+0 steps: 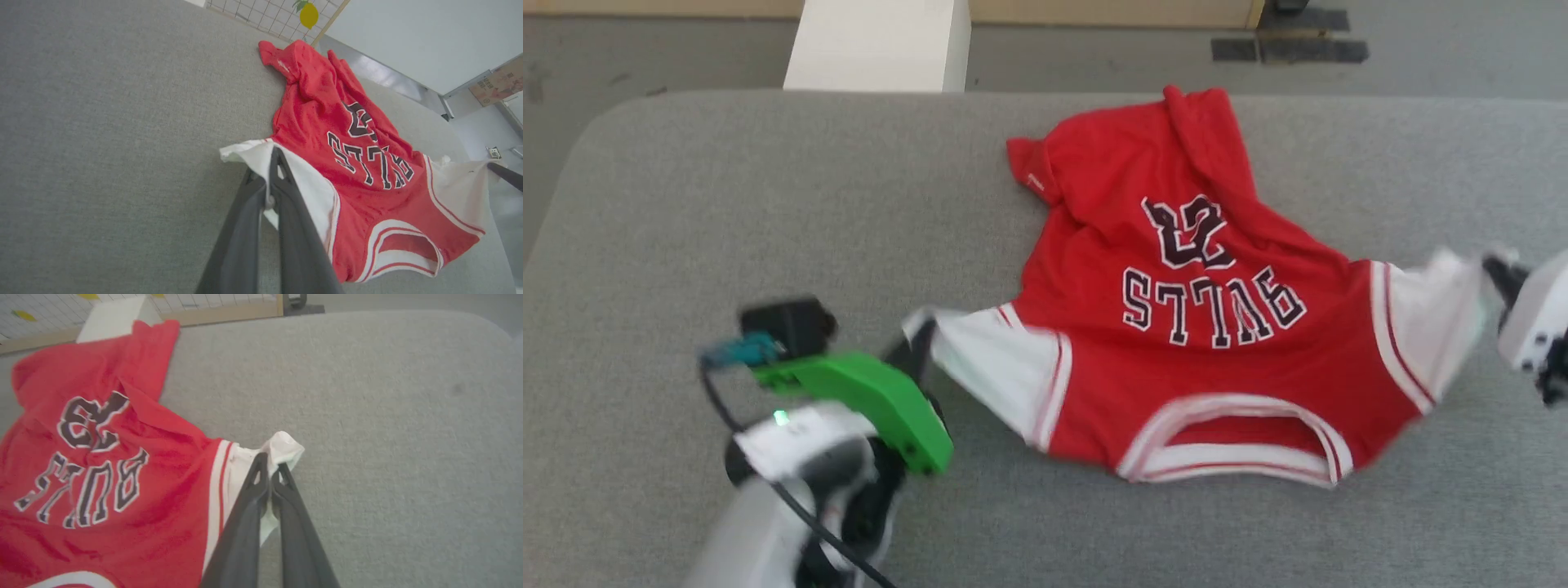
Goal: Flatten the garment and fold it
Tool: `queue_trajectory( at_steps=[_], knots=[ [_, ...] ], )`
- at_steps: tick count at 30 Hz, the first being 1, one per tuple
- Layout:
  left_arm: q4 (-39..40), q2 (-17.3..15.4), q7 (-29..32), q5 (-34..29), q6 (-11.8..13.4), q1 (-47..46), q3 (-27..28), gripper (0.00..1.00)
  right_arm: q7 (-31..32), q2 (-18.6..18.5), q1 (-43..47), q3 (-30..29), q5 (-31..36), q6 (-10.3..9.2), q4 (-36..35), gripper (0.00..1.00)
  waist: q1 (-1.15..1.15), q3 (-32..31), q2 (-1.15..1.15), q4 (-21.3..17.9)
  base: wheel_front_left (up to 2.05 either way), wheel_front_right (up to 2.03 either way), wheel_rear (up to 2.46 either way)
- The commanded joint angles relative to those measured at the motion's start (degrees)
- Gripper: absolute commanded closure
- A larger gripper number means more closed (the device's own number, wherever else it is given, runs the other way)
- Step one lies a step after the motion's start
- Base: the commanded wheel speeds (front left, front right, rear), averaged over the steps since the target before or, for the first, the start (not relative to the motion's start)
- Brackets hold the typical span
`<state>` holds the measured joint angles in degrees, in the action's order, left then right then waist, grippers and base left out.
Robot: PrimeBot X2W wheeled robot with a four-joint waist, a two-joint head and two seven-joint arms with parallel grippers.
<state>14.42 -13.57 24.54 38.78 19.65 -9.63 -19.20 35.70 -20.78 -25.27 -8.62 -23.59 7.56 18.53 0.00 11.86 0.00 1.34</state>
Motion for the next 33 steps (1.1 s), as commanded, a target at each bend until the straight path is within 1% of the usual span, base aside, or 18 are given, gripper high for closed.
queue_trajectory(
  at_steps=[1, 2, 5, 9, 14, 19, 23, 25, 26, 29, 33],
  knots=[
    [0.57, -0.3, -0.57, 1.2, -0.99, -2.9, 1.39, 1.0, -0.42, 0.89, -2.01, -0.3, -2.6, -0.08, -1.84, 1.0, 0.0, -3.5, 0.0, -1.19, 0.0, 0.0, 0.0],
    [0.45, -1.31, -0.54, 0.91, -1.57, -4.59, 2.13, 1.0, -0.37, 1.42, -3.04, -0.46, -4.62, -0.08, -3.32, 1.0, 0.0, -4.56, 0.0, -1.42, 0.0, 0.0, 0.0],
    [0.44, -2.44, -0.88, 1.51, -2.77, -9.79, 4.67, 1.0, -0.29, 1.87, -6.07, -0.37, -8.34, -0.08, -7.33, 1.0, 0.0, -6.78, 0.0, -1.95, 0.0, 0.0, 0.0],
    [-0.6, -3.76, -2.69, 1.49, -4.11, -18.04, 8.23, 1.0, -0.86, 2.32, -11.26, -0.75, -10.59, -0.08, -11.45, 1.0, 0.0, -9.75, 0.0, -2.56, 0.0, 0.0, 0.0],
    [-3.24, -4.94, -4.14, 1.1, -5.43, -27.52, 10.6, 1.0, -1.89, 3.7, -18.28, -2.21, -11.07, -0.08, -13.88, 1.0, 0.0, -11.92, 0.0, -2.96, 0.0, 0.0, 0.0],
    [-7.45, -6.19, -4.14, 0.86, -6.6, -35.02, 11.5, 1.0, -1.73, 4.36, -24.12, -2.63, -9.9, -0.08, -14.07, 1.0, 0.0, -12.3, 0.0, -3.0, 0.0, 0.0, 0.0],
    [-11.83, -6.75, -3.75, 0.87, -7.6, -40.55, 11.5, 1.0, -0.76, 4.99, -28.34, -2.91, -9.03, -0.08, -12.77, 1.0, 0.0, -11.22, 0.0, -2.87, 0.0, 0.0, 0.0],
    [-14.49, -6.14, -3.16, 1.76, -7.89, -42.97, 11.47, 1.0, -0.31, 4.82, -30.42, -2.62, -7.91, -0.08, -11.86, 1.0, 0.0, -10.11, 0.0, -2.77, 0.0, 0.0, 0.0],
    [-16.04, -5.41, -2.86, 2.78, -8.12, -44.28, 11.62, 1.0, 0.06, 4.4, -31.51, -2.01, -6.98, -0.08, -11.3, 1.0, 0.0, -9.31, 0.0, -2.71, 0.0, 0.0, 0.0],
    [-20.69, -4.98, -2.12, 2.89, -8.72, -47.93, 10.76, 1.0, 0.37, 3.09, -35.02, -0.17, -4.67, -0.08, -9.56, 1.0, 0.0, -6.26, 0.0, -2.48, 0.0, 0.0, 0.0],
    [-25.96, -4.26, -2.55, 1.68, -8.27, -53.63, 9.94, 1.0, 0.39, 1.55, -40.7, 2.88, -2.13, -0.08, -6.85, 1.0, 0.0, -0.8, 0.0, -2.52, 0.0, 0.0, 0.0]
  ],
)
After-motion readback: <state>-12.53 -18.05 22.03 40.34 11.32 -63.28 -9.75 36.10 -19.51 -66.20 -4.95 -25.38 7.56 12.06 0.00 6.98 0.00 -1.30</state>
